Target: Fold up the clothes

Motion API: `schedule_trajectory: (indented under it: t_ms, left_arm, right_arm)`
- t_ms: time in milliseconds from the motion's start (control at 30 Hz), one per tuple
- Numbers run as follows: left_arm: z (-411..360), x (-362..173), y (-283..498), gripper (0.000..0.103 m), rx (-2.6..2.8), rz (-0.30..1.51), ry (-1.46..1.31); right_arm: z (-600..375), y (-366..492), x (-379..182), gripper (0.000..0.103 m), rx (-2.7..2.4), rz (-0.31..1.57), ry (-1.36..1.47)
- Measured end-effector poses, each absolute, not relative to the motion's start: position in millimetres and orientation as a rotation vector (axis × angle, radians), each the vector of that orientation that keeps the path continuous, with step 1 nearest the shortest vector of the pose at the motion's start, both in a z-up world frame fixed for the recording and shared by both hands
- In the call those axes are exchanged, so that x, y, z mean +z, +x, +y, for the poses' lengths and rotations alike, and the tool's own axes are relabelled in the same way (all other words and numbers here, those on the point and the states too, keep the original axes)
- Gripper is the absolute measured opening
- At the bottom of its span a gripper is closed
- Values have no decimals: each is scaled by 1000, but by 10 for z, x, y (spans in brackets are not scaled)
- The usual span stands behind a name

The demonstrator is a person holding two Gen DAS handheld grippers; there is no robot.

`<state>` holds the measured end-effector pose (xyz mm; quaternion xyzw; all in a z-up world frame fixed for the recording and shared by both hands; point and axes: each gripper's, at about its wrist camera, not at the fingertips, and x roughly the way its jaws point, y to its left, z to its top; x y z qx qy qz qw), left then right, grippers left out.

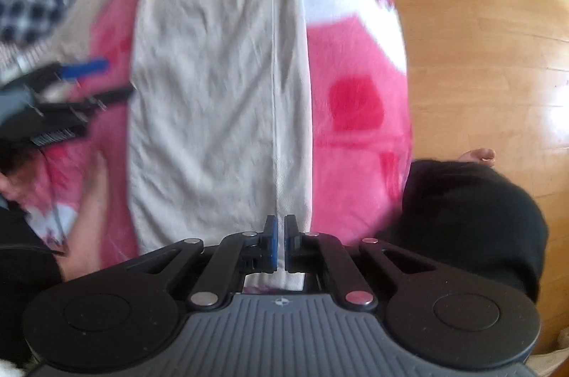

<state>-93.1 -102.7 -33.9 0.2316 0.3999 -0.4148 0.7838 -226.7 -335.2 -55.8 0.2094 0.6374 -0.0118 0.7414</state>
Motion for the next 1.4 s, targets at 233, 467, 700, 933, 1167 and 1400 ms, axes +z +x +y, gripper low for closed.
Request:
schedule_trajectory:
  t_ms: [233,467,700,933,1167,1400]
  left_arm:
    - [-980,-376,-800,70,-881,903,432]
    - [-968,-431,-716,70,-883,964,383]
    - [-227,-121,-499,70,-716,918,299]
    - [812,-59,-224,70,-379,933,25]
    - [1533,-269,-176,70,-221,1016,-310]
    - [1785,-334,-148,70,-186,996,-332]
  right_arm:
    - [-3369,-2270,-390,2,-33,1402,378]
    - [-3276,-1983,-113,2,6,1113,427]
    - [-2920,-1762,-639,4,87,1243,486]
    - [-2644,-1182,-417,26,252,1113,519]
    - [-2002,-306,-413,53,453,1027,554]
    - [-1530,156,-641,53,440,1045,545]
